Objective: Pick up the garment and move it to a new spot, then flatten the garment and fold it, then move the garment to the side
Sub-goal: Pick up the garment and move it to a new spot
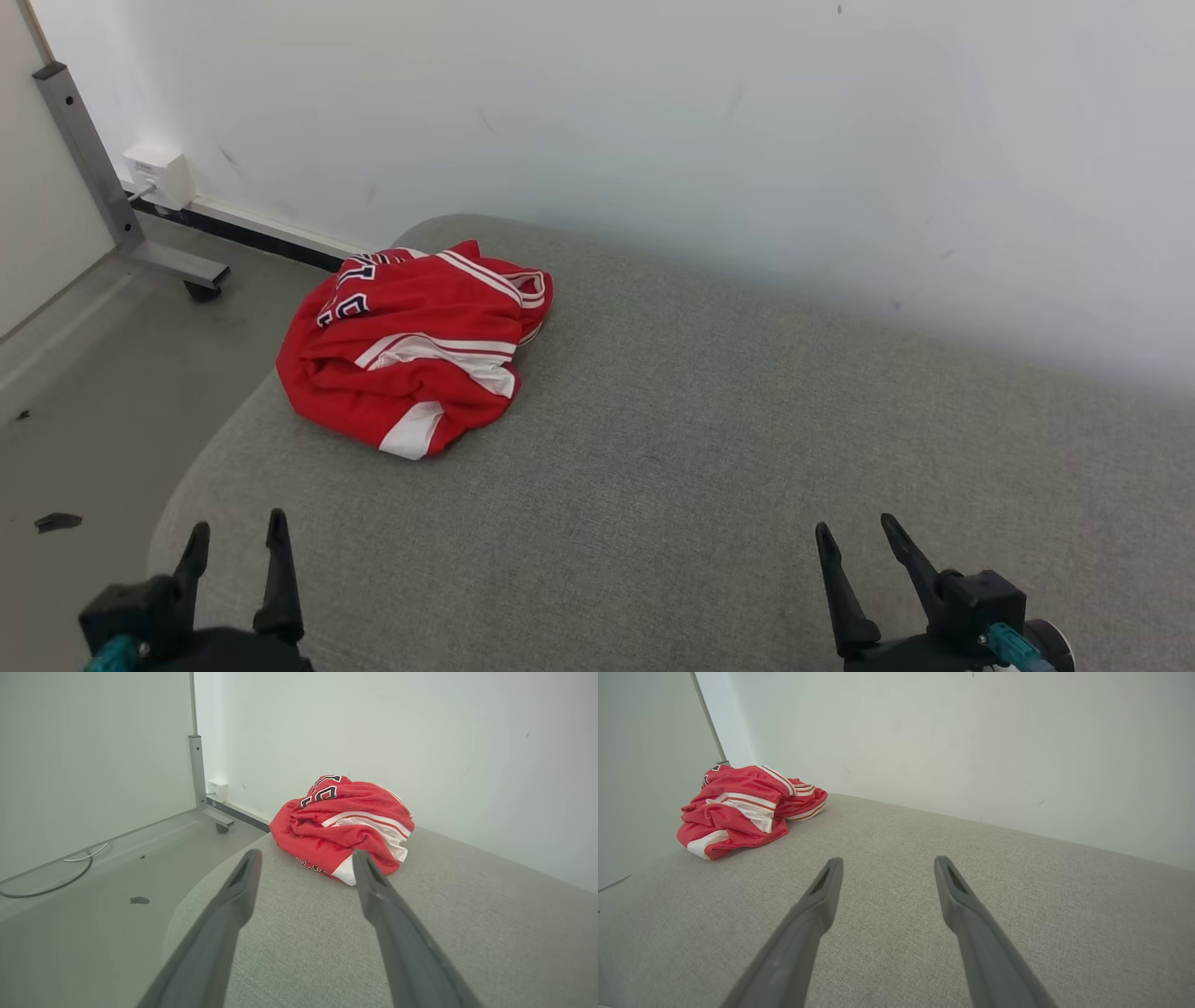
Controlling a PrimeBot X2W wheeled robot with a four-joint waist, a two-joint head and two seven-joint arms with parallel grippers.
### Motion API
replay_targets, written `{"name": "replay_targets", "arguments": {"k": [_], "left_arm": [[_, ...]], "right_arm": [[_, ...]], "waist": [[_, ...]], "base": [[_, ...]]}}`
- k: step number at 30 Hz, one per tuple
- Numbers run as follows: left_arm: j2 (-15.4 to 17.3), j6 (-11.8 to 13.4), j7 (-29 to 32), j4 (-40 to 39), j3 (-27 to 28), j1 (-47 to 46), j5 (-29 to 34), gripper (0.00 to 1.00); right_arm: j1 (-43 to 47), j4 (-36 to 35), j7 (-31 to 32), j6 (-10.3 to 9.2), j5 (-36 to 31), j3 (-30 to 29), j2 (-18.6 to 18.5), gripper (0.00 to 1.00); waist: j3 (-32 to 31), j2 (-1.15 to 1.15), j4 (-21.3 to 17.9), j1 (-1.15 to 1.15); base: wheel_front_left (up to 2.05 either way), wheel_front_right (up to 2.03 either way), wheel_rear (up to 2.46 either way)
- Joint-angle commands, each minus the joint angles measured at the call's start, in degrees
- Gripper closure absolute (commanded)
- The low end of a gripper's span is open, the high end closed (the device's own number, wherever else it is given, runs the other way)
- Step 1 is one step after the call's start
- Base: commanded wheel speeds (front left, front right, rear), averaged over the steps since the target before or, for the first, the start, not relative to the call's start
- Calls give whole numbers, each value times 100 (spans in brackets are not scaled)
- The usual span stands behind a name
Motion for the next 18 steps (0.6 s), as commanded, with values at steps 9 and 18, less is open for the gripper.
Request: {"name": "replay_targets", "arguments": {"k": [9,18], "left_arm": [[83,-398,233,1408,371,-1850,-782,0],[385,-630,994,2573,1422,-3399,-2264,0]], "right_arm": [[-112,-811,393,-12,-437,231,-14,0],[-575,-1727,752,-12,-709,550,-16,0]], "waist": [[965,0,-683,0],[2347,0,-1540,0]], "base": [[0,0,0],[0,0,0]]}}
